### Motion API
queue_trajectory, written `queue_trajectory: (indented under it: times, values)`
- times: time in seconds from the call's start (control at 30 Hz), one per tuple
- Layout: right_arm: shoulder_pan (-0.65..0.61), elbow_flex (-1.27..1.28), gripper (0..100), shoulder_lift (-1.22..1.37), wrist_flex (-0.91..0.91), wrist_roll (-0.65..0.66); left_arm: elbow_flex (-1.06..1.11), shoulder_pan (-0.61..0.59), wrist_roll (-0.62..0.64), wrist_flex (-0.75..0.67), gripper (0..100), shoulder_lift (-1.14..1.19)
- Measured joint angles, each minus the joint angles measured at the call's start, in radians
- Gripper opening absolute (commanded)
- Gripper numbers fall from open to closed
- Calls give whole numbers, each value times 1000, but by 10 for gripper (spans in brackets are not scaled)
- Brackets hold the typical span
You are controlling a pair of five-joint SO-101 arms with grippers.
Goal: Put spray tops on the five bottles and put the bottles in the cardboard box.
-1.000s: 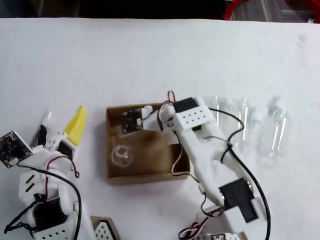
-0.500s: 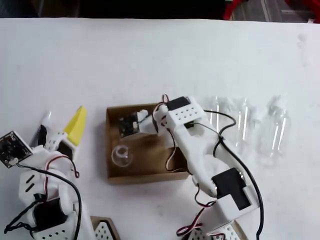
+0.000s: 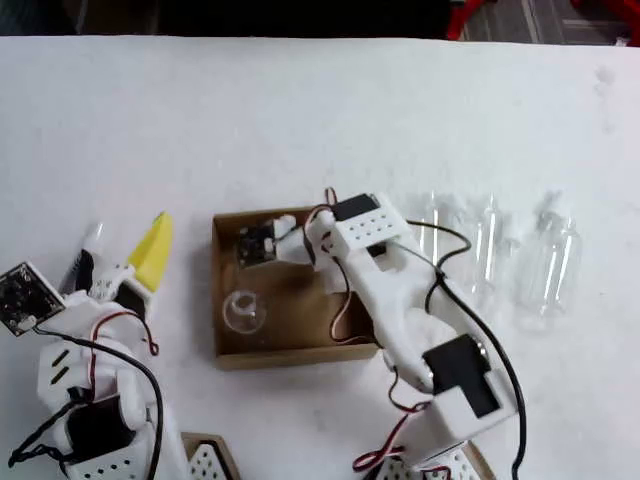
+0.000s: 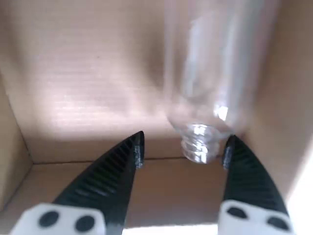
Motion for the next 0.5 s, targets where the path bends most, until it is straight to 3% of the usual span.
queue_trajectory:
  times: [0.2,0.37,0.5]
  values:
    - [0,0,41,-28,0,-41,0,0,0,0,415,0]
    - [0,0,48,-28,0,-49,0,0,0,0,415,0]
    - [0,0,149,-28,0,-52,0,2,0,0,415,0]
